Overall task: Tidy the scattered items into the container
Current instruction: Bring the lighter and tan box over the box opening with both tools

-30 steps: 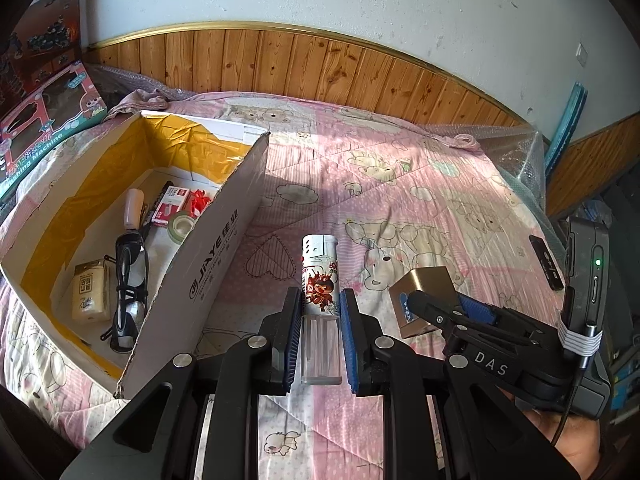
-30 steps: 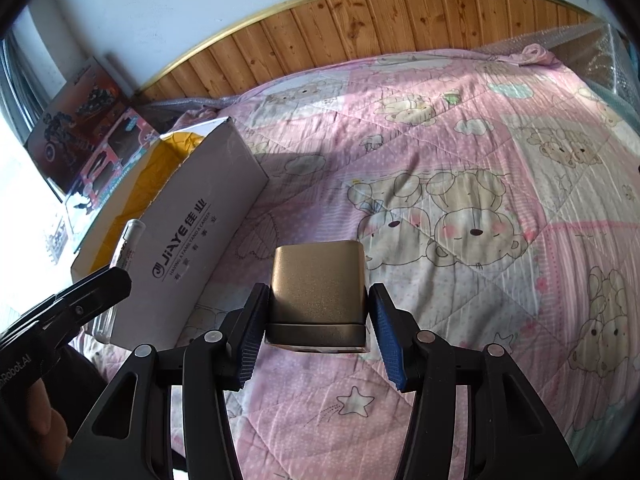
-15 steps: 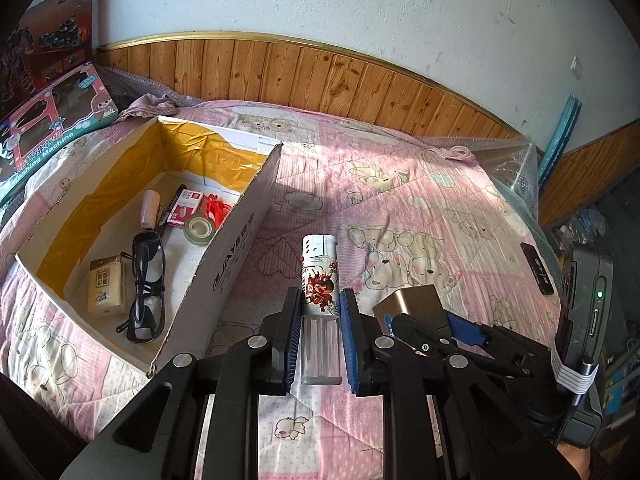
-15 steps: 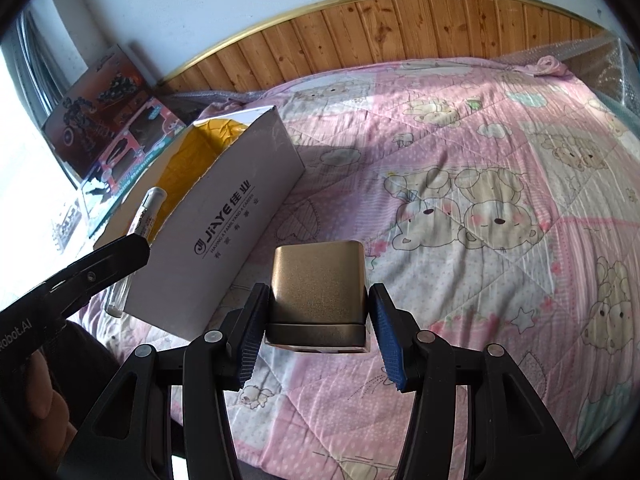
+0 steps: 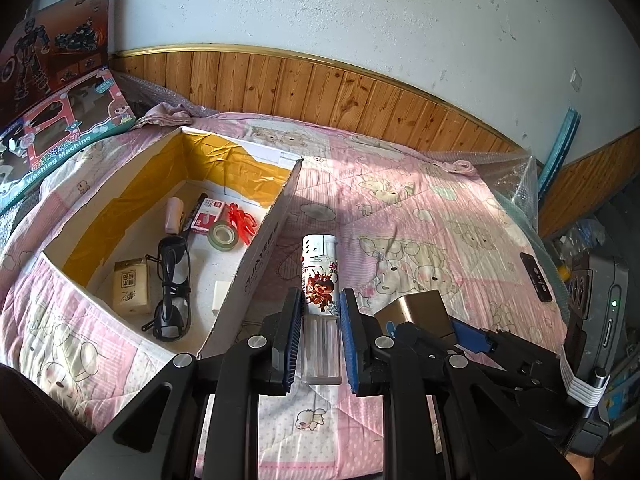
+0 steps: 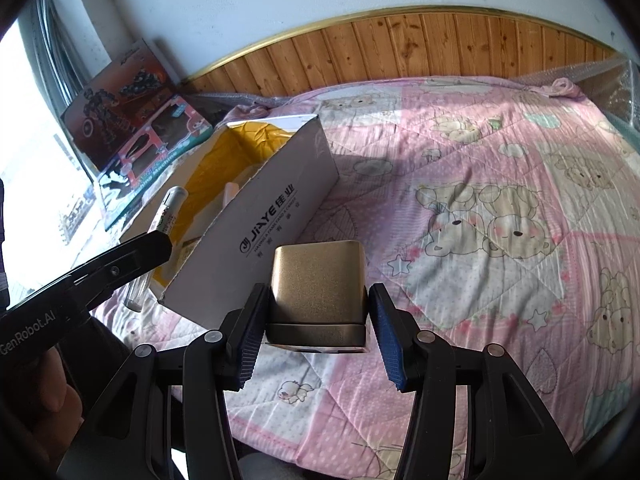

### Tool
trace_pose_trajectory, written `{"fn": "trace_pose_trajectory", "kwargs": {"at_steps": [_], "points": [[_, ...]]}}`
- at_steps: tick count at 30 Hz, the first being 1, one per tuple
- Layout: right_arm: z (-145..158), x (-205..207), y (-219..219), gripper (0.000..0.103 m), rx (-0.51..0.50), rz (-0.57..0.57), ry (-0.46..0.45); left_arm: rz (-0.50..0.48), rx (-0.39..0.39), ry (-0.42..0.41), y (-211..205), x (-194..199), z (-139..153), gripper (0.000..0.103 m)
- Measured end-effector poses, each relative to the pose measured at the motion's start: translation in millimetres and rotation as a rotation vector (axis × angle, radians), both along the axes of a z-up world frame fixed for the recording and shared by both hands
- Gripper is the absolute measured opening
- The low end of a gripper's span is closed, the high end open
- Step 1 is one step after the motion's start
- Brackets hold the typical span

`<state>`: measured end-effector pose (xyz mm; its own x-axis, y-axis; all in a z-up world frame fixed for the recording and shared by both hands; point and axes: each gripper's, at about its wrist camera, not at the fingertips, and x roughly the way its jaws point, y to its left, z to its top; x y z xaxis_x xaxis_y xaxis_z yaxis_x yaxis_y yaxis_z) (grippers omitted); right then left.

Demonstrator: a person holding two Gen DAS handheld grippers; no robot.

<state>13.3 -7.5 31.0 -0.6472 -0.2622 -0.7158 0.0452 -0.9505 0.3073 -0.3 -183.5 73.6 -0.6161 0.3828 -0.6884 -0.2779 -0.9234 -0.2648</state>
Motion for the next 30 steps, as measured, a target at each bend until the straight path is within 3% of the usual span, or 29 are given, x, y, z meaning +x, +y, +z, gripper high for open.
{"fn": "trace_pose_trajectory", "kwargs": {"at_steps": [30], "points": [[57,-27,-92,0.053,0.022,0.147,0.080,0.201,0.095,0.013,-127,-25,19,0.020]]}}
